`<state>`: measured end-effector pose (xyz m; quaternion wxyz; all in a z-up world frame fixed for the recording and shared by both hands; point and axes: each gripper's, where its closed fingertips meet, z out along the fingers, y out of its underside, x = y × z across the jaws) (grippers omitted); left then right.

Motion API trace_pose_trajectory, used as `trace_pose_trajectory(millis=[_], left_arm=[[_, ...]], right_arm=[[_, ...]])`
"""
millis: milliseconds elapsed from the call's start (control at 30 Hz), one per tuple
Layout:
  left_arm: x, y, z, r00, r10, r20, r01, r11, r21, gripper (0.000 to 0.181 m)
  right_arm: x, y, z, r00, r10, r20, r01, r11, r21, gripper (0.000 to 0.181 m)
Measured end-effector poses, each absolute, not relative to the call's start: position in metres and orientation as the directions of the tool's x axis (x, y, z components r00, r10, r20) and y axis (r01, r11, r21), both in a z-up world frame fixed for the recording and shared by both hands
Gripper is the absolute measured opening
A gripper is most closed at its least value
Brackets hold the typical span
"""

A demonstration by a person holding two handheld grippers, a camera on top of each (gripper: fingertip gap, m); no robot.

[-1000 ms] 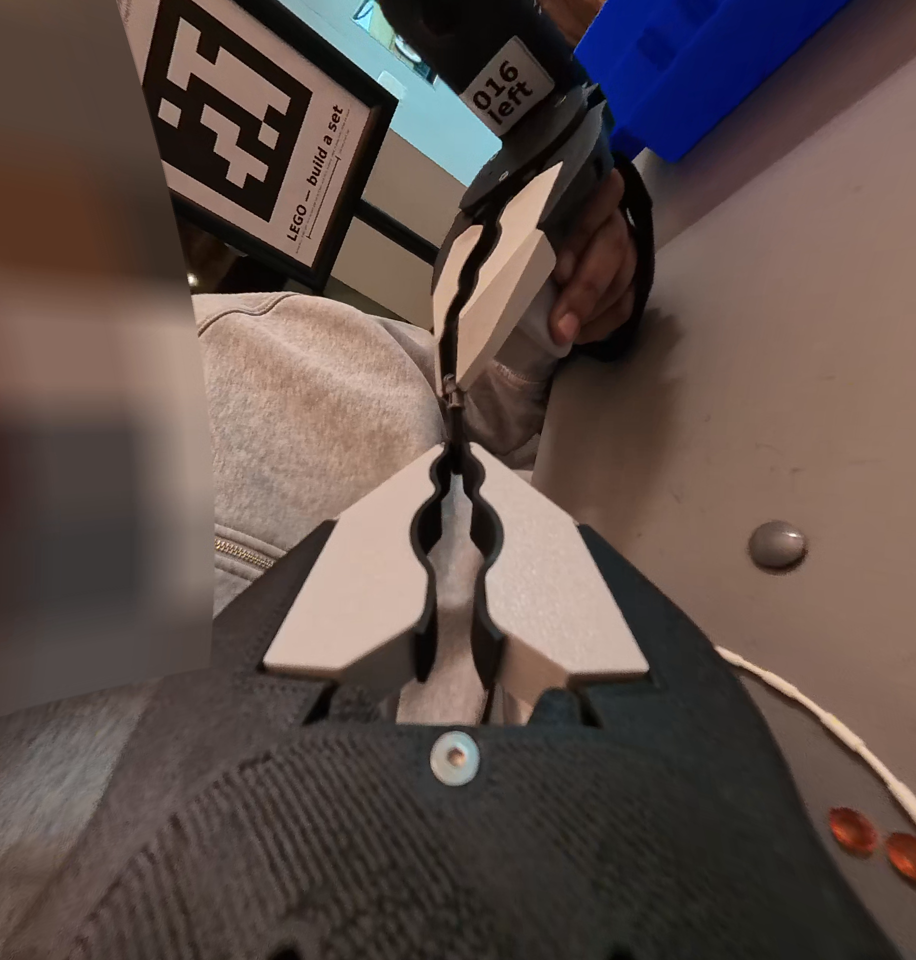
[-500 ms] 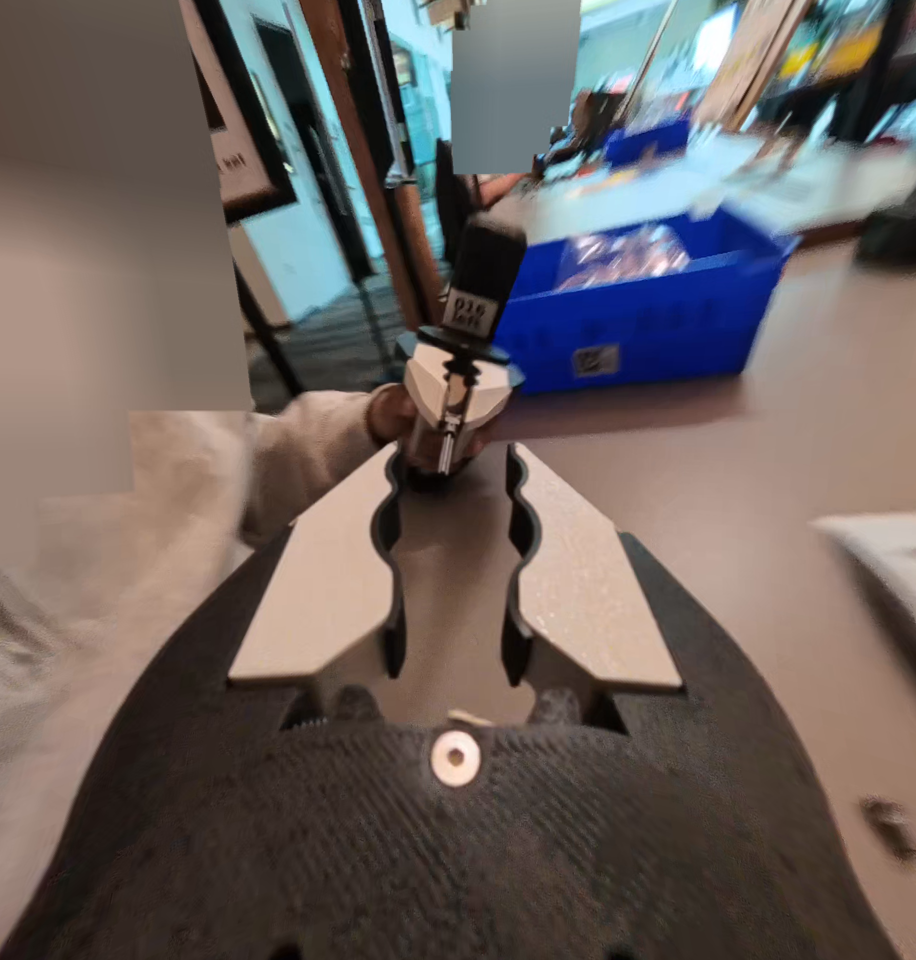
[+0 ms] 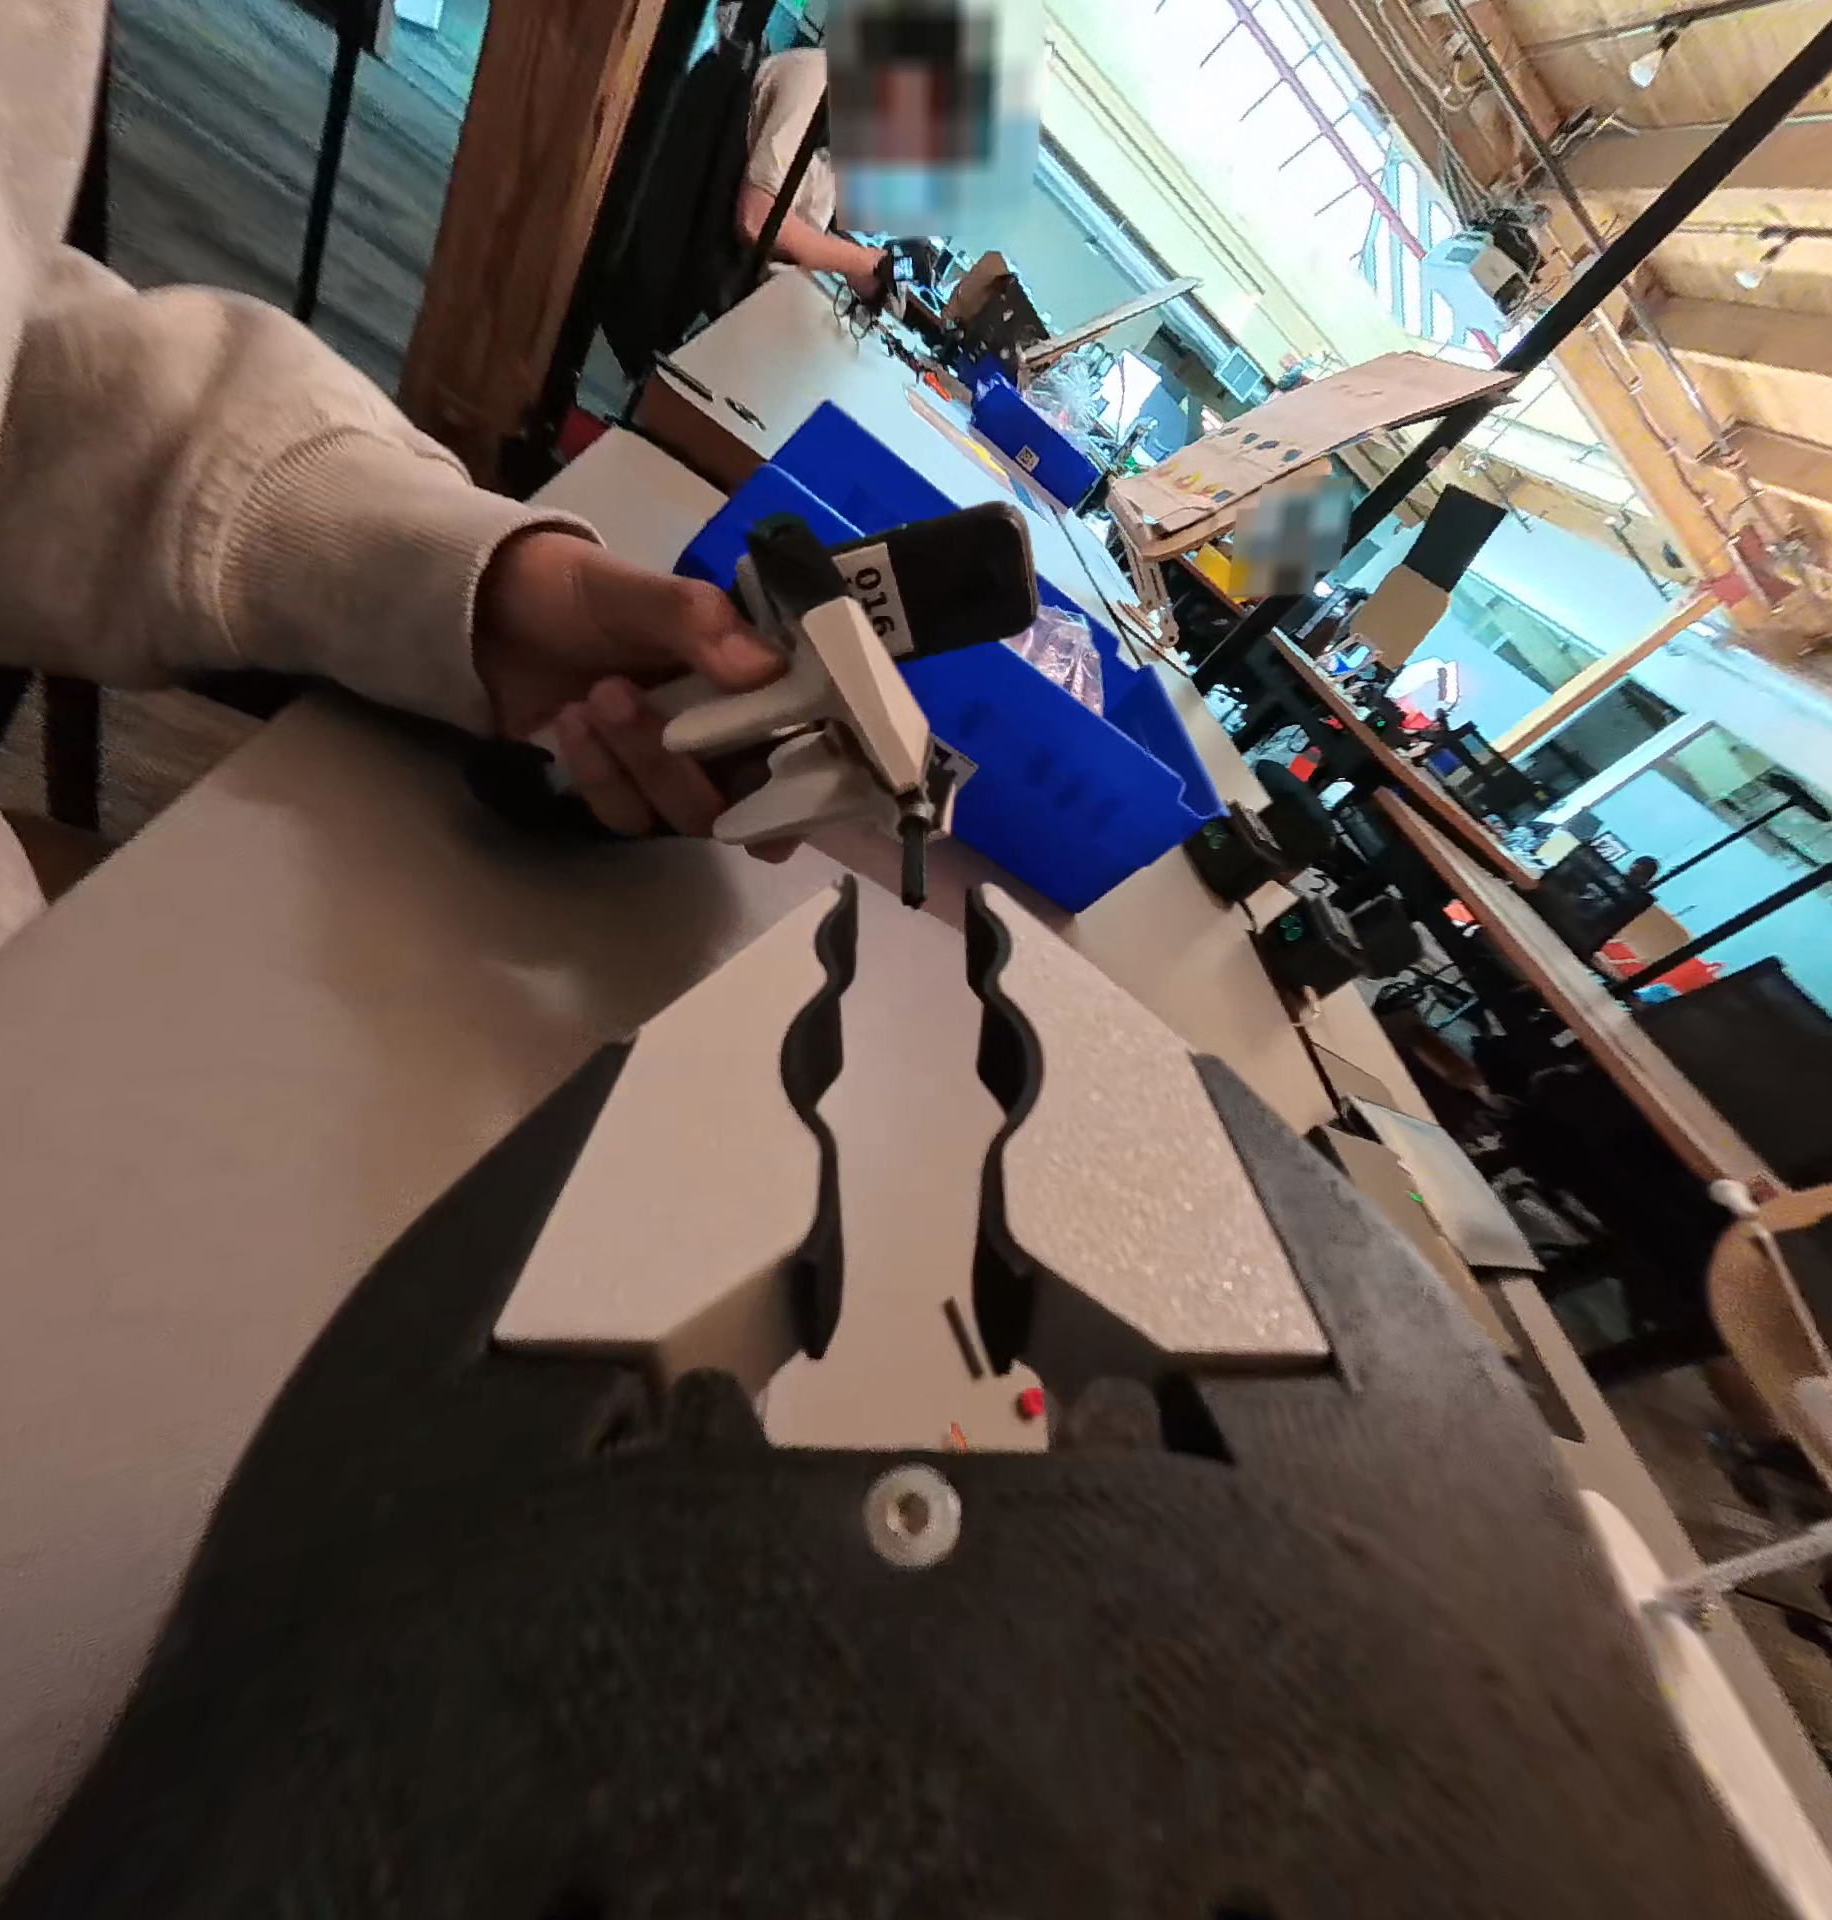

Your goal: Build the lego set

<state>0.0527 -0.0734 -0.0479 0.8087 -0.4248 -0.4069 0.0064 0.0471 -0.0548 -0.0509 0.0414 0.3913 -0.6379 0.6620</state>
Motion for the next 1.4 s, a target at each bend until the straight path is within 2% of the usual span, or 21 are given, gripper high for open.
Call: trace_pose_trajectory(millis=[167, 300, 800, 1400], left_arm=[[0.0529, -0.0738, -0.0479, 0.668, 0.323, 0.670, 0.354, 0.655, -0.668, 0.005], [0.0526, -0.0718, -0.0493, 0.666, 0.318, 0.674, 0.366, 0.648, -0.668, 0.005], [0.0549, -0.0677, -0.0494, 0.674, 0.273, 0.687, 0.397, 0.650, -0.648, 0.006], [0.0505, -0.0659, -0.0560, 0.643, 0.309, 0.701, 0.403, 0.641, -0.653, 0.006]], right_arm=[[0.0473, -0.0542, -0.0497, -0.653, -0.383, 0.653, -0.618, -0.229, -0.752, 0.007], [0.0481, -0.0538, -0.0496, -0.636, -0.354, 0.685, -0.640, -0.254, -0.725, 0.005], [0.0525, -0.0517, -0.0483, -0.631, -0.377, 0.678, -0.642, -0.238, -0.729, 0.002], [0.0491, -0.0547, -0.0559, -0.627, -0.388, 0.675, -0.659, -0.199, -0.726, 0.002]])
